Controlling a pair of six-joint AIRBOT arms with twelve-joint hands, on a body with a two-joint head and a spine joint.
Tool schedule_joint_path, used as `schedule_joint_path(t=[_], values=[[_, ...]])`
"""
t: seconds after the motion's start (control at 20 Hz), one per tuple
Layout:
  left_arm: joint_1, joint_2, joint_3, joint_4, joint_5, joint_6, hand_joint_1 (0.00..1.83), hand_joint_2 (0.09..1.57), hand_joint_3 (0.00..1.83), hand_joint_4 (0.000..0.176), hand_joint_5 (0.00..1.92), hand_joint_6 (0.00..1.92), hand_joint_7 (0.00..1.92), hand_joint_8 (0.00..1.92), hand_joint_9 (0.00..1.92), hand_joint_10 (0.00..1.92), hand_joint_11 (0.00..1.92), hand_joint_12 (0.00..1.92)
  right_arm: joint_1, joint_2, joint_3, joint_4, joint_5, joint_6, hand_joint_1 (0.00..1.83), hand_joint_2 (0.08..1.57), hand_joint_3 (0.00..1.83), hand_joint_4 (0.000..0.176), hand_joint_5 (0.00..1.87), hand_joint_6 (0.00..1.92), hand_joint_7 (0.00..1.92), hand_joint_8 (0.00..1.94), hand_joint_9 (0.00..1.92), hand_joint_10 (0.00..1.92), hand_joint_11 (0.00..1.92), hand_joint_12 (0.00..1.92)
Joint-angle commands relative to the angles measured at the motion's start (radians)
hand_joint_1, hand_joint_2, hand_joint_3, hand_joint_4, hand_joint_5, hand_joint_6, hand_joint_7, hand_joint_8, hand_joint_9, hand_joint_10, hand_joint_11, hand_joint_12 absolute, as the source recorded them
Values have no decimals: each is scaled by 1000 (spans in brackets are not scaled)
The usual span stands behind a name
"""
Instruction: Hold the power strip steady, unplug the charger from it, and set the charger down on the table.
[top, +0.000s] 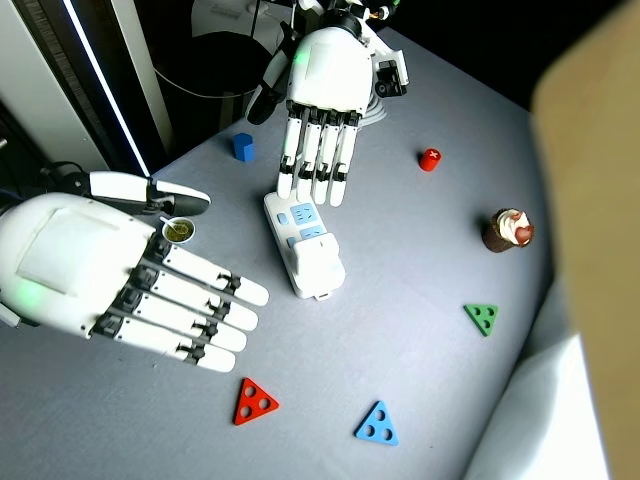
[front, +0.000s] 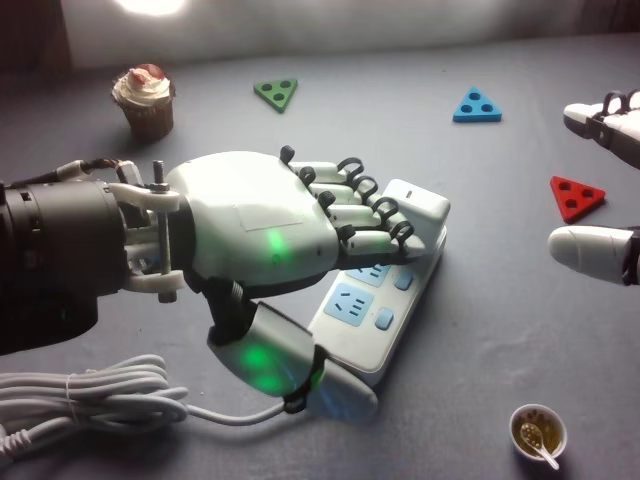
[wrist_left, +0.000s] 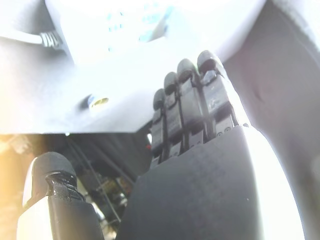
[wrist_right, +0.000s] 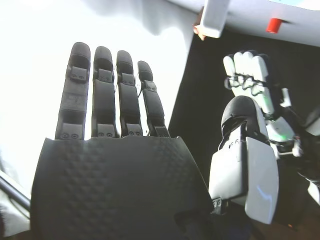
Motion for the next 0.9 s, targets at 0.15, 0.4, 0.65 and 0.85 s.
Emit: schedule_joint_path(t=[0.15, 0.4, 0.65, 0.85], values=[[-1, -4, -9, -13, -39, -1, 0, 988, 0, 0, 84, 0, 121, 2, 116, 1, 74, 137, 27, -9, 1, -17, 112, 5, 56, 1040, 4, 0, 106, 11, 140, 7, 130, 7, 87, 80], [34, -22, -4, -13, -28, -8, 0, 994, 2, 0, 74, 2, 107, 1, 98, 1, 57, 114, 49, -34, 7, 11, 96, -26, 58, 1040, 2, 0, 114, 4, 142, 3, 137, 4, 98, 70], [65, -59, 14, -13, -11, -9, 0, 990, 0, 0, 82, 4, 108, 0, 107, 3, 69, 111, 70, -34, -3, 11, 68, -51, 48, 1038, 0, 0, 107, 2, 144, 2, 134, 1, 100, 60], [77, -88, 27, -10, 3, -9, 0, 982, 0, 0, 84, 9, 102, 11, 99, 10, 72, 103, 65, -46, 8, 11, 71, -51, 71, 1038, 0, 0, 126, 11, 164, 11, 152, 11, 120, 59]])
